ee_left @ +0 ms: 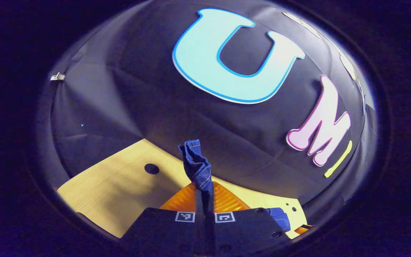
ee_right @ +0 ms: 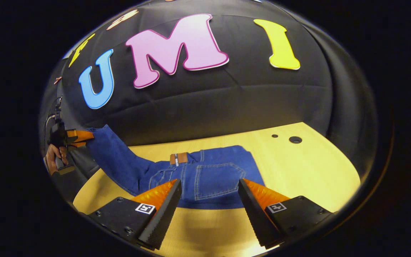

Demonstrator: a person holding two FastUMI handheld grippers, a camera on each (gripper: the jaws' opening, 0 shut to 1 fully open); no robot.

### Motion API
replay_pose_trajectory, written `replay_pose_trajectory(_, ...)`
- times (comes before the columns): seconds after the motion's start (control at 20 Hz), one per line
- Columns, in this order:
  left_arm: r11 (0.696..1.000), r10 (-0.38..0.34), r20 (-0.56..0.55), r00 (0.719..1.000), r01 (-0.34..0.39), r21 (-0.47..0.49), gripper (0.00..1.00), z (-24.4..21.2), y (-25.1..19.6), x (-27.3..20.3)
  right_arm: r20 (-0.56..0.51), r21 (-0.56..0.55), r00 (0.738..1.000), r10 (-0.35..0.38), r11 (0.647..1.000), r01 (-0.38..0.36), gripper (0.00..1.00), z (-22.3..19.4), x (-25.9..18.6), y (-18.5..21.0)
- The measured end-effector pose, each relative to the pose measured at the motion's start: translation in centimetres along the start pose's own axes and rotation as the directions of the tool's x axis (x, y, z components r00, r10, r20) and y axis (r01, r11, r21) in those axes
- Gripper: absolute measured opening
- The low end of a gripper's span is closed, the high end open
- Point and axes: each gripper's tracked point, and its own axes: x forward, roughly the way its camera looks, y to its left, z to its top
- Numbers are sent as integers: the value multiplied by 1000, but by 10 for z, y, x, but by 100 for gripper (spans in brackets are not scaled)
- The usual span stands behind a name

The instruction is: Grasp the waist and the cuffs of the jeans and fold them to make the two legs overlap; first hold the waist and fold one-third of the jeans toward the cuffs, then hold the cuffs and fold the remaining one-third in the same direction to finish folding.

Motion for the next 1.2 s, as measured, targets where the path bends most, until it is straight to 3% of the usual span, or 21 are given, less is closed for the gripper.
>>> replay_pose_trajectory(0.25, 987, -125, -27, 992, 127, 97, 5, -10, -128, 0, 43, -48, 998, -55, 997, 57, 97, 37, -16, -52)
replay_pose_trajectory(0.6, 950, -253, -196, 947, 282, 136, 5, -102, -279, 32, 74, -117, 985, -155, 980, 163, 97, 57, -51, -131)
replay_pose_trajectory(0.85, 924, -296, -384, 875, 364, 117, 6, -202, -330, 68, 59, -71, 974, -219, 972, 223, 97, 44, -73, -165)
replay_pose_trajectory(0.95, 917, -276, -458, 845, 375, 139, 6, -226, -328, 77, 63, -74, 969, -239, 967, 244, 97, 39, -82, -175)
replay_pose_trajectory(1.1, 905, -210, -516, 830, 364, 219, 6, -261, -319, 83, 52, -133, 967, -248, 958, 253, 97, 33, -96, -181)
replay_pose_trajectory(1.2, 898, -195, -551, 811, 374, 232, 14, -271, -315, 85, 48, -138, 966, -253, 956, 258, 97, 33, -106, -180)
